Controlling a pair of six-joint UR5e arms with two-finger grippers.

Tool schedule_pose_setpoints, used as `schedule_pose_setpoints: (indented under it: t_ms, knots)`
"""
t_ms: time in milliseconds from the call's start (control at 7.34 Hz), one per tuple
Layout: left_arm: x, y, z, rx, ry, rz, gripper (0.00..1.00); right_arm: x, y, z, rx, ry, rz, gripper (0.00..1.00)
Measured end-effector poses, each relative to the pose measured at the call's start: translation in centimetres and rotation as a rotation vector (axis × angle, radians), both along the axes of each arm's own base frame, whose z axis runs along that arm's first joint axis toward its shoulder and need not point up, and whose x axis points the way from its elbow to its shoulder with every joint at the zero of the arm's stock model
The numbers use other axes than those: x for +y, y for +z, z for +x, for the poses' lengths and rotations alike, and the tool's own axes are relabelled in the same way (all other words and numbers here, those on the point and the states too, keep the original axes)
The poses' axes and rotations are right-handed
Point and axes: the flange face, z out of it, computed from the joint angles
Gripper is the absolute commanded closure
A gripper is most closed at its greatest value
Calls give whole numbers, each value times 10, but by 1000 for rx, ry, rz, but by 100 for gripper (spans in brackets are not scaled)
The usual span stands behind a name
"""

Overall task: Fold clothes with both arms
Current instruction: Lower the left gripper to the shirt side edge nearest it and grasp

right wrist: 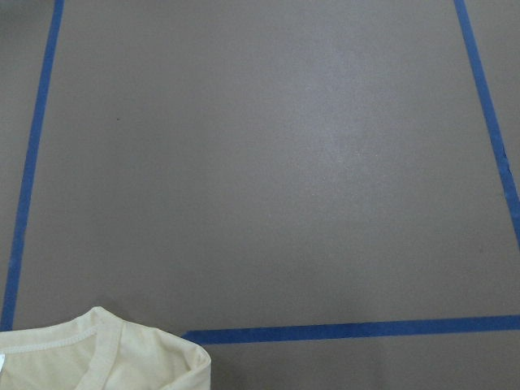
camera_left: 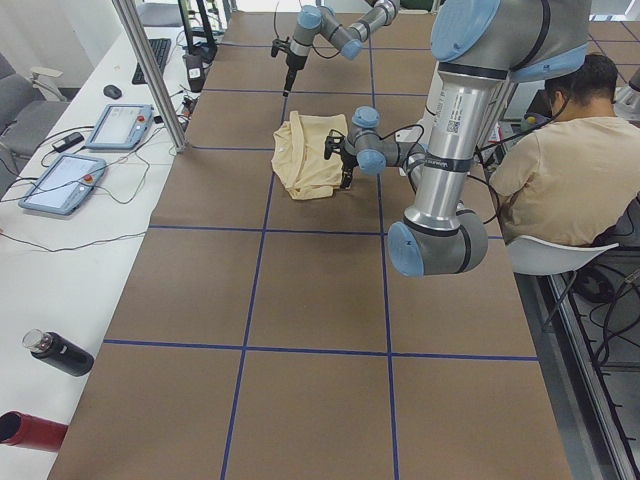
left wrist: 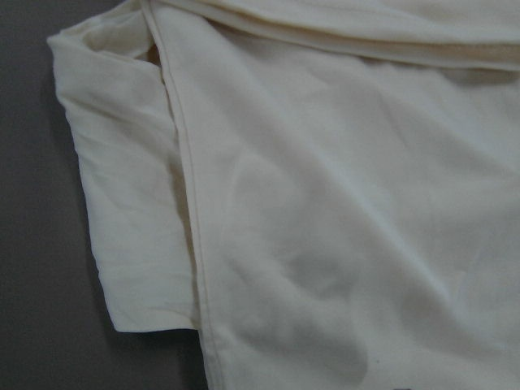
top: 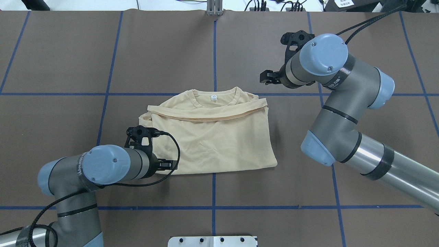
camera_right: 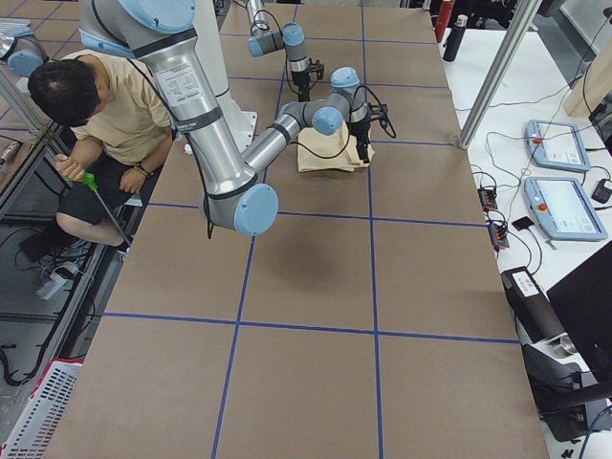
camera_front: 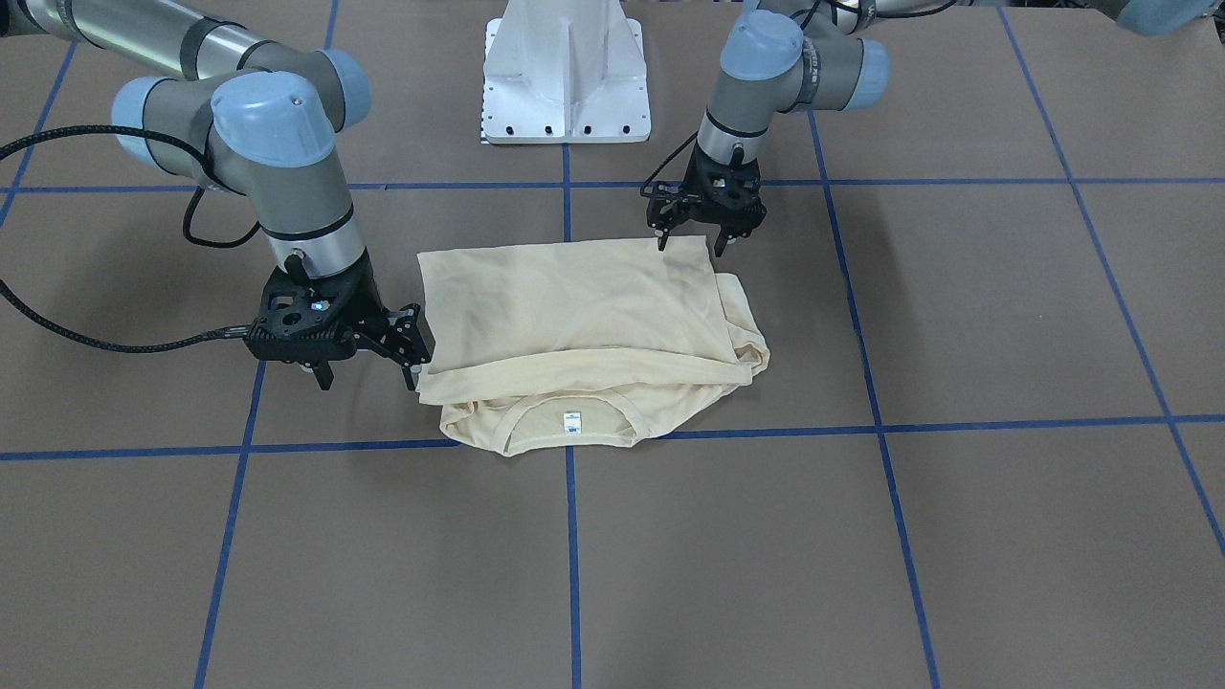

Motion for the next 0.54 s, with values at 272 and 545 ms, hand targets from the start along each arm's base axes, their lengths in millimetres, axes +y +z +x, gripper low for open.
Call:
schedule_pose_setpoints:
  t_ms: [272, 545]
  knots:
    - [2, 8, -1, -13, 1, -6, 47, 1, -1, -1, -1, 0, 0, 0]
    - [3, 11, -2, -17, 1, -8, 68, 2, -1, -1, -1, -1, 1, 0]
